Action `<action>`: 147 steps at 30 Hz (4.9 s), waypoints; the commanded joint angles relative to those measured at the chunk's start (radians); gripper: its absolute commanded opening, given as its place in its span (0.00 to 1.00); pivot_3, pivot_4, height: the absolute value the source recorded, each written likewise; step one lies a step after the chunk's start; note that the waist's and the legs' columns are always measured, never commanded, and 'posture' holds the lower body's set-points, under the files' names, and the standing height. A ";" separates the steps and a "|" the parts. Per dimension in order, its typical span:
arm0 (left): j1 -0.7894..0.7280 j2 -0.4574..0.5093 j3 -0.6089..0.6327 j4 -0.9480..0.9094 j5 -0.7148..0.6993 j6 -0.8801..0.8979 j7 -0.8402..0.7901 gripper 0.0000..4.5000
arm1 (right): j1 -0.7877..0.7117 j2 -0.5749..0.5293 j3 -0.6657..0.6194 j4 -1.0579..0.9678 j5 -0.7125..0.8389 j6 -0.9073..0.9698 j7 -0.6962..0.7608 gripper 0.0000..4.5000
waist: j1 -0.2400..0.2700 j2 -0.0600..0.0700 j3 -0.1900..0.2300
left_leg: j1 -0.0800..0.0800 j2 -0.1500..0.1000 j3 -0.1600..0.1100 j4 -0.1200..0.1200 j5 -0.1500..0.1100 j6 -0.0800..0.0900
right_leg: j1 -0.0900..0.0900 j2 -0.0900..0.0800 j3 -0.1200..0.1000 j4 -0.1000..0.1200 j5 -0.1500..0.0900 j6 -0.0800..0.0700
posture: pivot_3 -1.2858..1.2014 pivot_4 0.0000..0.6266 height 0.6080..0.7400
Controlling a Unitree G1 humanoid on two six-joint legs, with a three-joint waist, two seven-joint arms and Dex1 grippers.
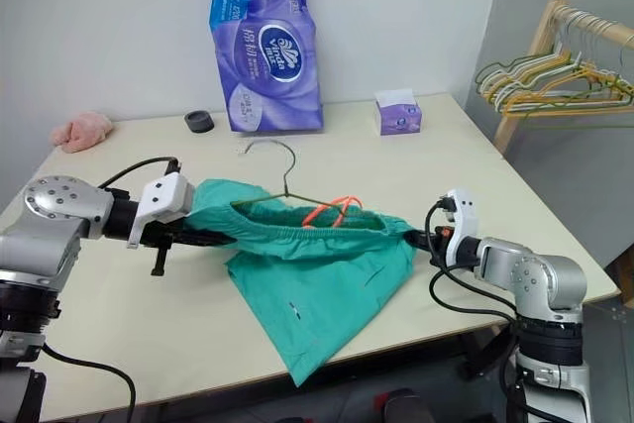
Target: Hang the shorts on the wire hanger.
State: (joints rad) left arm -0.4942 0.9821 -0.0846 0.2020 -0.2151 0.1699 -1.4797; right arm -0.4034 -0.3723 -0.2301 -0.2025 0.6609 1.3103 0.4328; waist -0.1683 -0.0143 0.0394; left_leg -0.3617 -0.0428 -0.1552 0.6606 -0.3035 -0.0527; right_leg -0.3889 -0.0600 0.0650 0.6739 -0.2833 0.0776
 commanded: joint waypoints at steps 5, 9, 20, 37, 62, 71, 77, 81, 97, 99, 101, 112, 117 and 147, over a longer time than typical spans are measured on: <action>0.004 0.000 -0.031 0.016 0.078 -0.100 0.028 0.00 | -0.071 -0.070 0.038 -0.104 0.054 0.057 0.021 0.01 | 0.002 0.000 0.000 | 0.000 0.000 0.000 0.000 0.000 0.000 | 0.000 0.000 0.000 0.000 0.000 0.000 | 0.46 0.00 1.00; -0.015 -0.027 -0.045 0.051 0.123 -0.154 0.080 0.00 | -0.123 -0.138 0.129 -0.133 0.038 0.028 0.062 0.01 | 0.002 0.000 0.000 | 0.000 0.000 0.000 0.000 0.000 0.000 | 0.000 -0.001 0.000 0.000 0.000 0.000 | 0.46 0.00 1.00; -0.023 -0.159 -0.047 0.042 0.150 -0.178 0.222 0.00 | -0.223 -0.153 0.325 -0.126 -0.022 -0.052 0.099 0.01 | 0.002 0.000 0.000 | -0.001 0.000 -0.002 0.001 0.000 0.000 | 0.000 -0.003 -0.001 0.000 0.000 0.000 | 0.46 0.00 1.00; 0.085 -0.191 -0.045 -0.114 0.108 -0.080 0.234 0.00 | -0.036 -0.628 0.454 -0.141 -0.335 -0.584 0.425 0.88 | 0.005 0.000 0.000 | -0.001 0.000 0.000 0.001 0.000 0.000 | 0.001 -0.006 -0.003 -0.003 -0.001 0.002 | 0.46 0.00 1.00; 0.090 -0.198 -0.048 -0.095 0.115 -0.111 0.234 0.00 | -0.174 -0.462 0.639 -0.094 -0.720 -0.839 0.419 0.88 | 0.011 0.000 0.000 | -0.001 -0.001 0.000 0.002 0.000 0.000 | 0.001 -0.007 -0.003 -0.002 -0.001 0.001 | 0.46 0.00 1.00; 0.081 -0.208 -0.050 -0.088 0.105 -0.118 0.233 0.00 | -0.177 -0.426 0.682 -0.126 -0.814 -0.925 0.482 0.88 | 0.010 0.000 0.000 | -0.001 -0.001 0.000 0.002 0.000 0.000 | 0.001 -0.007 -0.003 -0.002 -0.001 0.001 | 0.46 0.00 1.00; 0.070 -0.218 -0.047 -0.092 0.090 -0.118 0.225 0.00 | -0.188 -0.378 0.710 -0.045 -0.805 -0.903 0.567 0.88 | 0.011 0.000 -0.001 | -0.001 -0.001 0.000 0.002 0.000 0.000 | 0.001 -0.007 -0.003 -0.002 -0.001 0.001 | 0.46 0.00 1.00; 0.072 -0.214 -0.044 -0.097 0.084 -0.116 0.226 0.00 | -0.204 -0.373 0.711 -0.012 -0.807 -0.919 0.617 0.88 | 0.010 0.000 -0.001 | -0.001 -0.001 0.000 0.002 0.001 -0.001 | 0.001 -0.007 -0.002 -0.002 -0.001 0.001 | 0.46 0.00 1.00; 0.082 -0.204 -0.042 -0.133 0.051 -0.104 0.201 0.00 | -0.273 -0.282 0.726 0.070 -0.839 -0.919 0.681 0.19 | 0.007 0.000 -0.001 | -0.001 -0.001 -0.001 0.002 0.002 -0.003 | 0.001 -0.007 -0.003 -0.001 -0.001 0.001 | 0.46 0.00 1.00; 0.082 -0.208 -0.039 -0.136 0.046 -0.094 0.206 0.00 | -0.261 -0.288 0.720 0.069 -0.833 -0.926 0.695 0.05 | 0.006 0.000 -0.001 | -0.001 -0.001 -0.001 0.002 0.002 -0.003 | 0.001 -0.007 -0.003 -0.001 -0.001 0.001 | 0.46 0.00 1.00; 0.075 -0.228 -0.021 -0.126 0.035 -0.074 0.236 0.00 | -0.251 -0.294 0.711 0.067 -0.828 -0.930 0.702 0.00 | 0.006 0.000 -0.001 | -0.001 -0.001 -0.001 0.002 0.002 -0.003 | 0.001 -0.007 -0.003 -0.001 -0.001 0.001 | 0.46 0.00 1.00; 0.040 -0.177 0.076 -0.039 -0.107 0.156 0.199 0.69 | -0.211 -0.337 0.657 0.048 -0.775 -0.908 0.729 0.00 | 0.004 0.000 -0.001 | -0.001 -0.001 -0.002 0.002 0.002 -0.003 | 0.001 -0.007 -0.003 -0.001 -0.001 0.001 | 0.46 0.00 1.00; 0.038 -0.130 0.065 -0.003 -0.110 0.183 0.147 0.69 | -0.202 -0.346 0.649 0.041 -0.768 -0.902 0.730 0.00 | 0.003 0.000 -0.001 | -0.001 -0.001 -0.002 0.002 0.002 -0.003 | 0.001 -0.007 -0.004 -0.001 -0.001 0.001 | 0.46 0.00 1.00; -0.035 -0.222 -0.006 0.295 0.134 -0.298 0.323 0.01 | -0.140 -0.433 0.593 -0.058 -0.658 -0.732 0.759 0.00 | 0.004 0.000 -0.001 | -0.001 -0.002 -0.002 0.002 0.002 -0.003 | 0.001 -0.009 -0.005 -0.001 -0.001 0.001 | 0.45 0.00 1.00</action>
State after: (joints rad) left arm -0.5178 0.7426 -0.1108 0.5086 -0.0859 -0.1093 -1.1596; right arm -0.5398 -0.7882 0.4077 -0.2339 -0.0179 0.5654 1.1815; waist -0.1639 -0.0146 0.0387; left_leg -0.3627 -0.0450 -0.1573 0.6627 -0.3015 -0.0560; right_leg -0.3881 -0.0689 0.0604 0.6732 -0.2847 0.0790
